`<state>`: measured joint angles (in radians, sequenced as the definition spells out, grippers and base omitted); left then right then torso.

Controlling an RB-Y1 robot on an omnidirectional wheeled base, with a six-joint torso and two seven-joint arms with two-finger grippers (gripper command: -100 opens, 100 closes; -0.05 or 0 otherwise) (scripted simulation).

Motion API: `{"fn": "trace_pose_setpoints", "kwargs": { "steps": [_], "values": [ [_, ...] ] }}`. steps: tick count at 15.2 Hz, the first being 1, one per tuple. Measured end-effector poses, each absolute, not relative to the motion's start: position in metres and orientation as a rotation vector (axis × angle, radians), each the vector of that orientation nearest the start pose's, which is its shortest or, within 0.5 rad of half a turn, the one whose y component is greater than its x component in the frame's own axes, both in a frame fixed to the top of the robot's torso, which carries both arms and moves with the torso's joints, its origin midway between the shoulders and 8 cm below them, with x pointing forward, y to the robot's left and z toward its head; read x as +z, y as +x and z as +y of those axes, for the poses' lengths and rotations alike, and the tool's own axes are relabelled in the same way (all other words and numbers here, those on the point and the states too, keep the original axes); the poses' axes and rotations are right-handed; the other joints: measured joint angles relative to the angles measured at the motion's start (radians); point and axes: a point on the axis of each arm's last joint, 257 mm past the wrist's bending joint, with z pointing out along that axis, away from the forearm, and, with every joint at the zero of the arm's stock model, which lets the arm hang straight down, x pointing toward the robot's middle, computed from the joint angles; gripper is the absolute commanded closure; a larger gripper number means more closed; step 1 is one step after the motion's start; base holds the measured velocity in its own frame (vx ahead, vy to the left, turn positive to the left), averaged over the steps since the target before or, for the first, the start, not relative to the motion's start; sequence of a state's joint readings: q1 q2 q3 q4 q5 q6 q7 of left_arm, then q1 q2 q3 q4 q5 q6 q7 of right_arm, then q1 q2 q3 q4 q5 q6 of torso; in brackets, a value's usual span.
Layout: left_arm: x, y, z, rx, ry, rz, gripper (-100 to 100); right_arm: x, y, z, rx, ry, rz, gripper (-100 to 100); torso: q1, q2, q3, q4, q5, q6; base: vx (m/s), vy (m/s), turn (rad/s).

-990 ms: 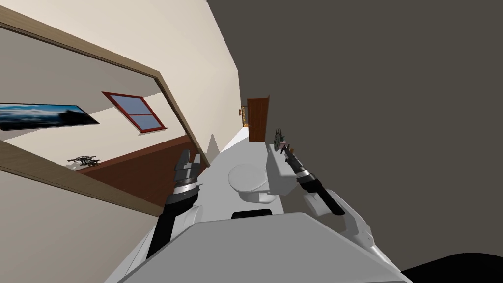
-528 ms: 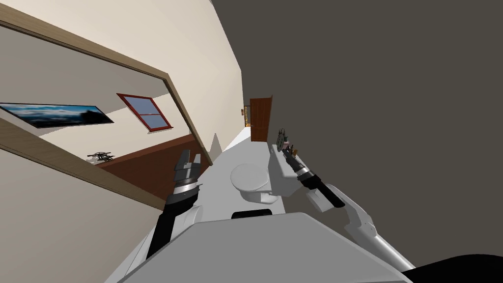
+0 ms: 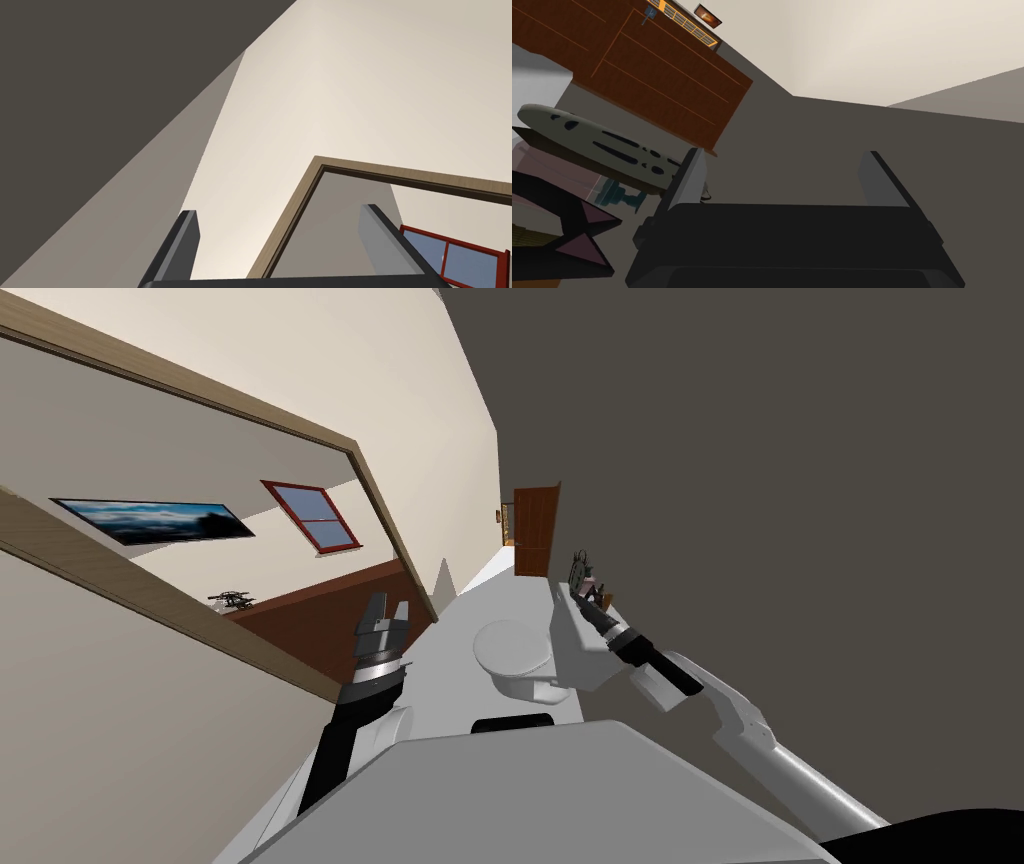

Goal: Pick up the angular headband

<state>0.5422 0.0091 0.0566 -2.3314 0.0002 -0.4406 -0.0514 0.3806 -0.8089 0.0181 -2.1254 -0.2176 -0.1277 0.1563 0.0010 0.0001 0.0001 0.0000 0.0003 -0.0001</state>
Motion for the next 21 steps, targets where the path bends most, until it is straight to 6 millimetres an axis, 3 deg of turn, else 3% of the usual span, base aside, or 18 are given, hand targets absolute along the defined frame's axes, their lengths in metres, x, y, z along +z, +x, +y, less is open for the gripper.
{"fn": "trace_pose_setpoints", "kwargs": {
  "steps": [10,21],
  "values": [
    [0.024,0.337,0.301,-1.173,-0.659,0.661,0,-0.107,0.445,-0.295,0.88,0.347,1.649,-100,0.0,0.0,0.0,0.0,0.0,0.0,-0.005,0.013,0.079],
    [0.024,0.337,0.301,-1.173,-0.659,0.661,0,-0.124,0.46,-0.325,0.698,0.301,1.851,-100,-0.001,0.0,0.0,0.0,0.0,0.0,-0.006,0.004,0.078]
  ]
}}
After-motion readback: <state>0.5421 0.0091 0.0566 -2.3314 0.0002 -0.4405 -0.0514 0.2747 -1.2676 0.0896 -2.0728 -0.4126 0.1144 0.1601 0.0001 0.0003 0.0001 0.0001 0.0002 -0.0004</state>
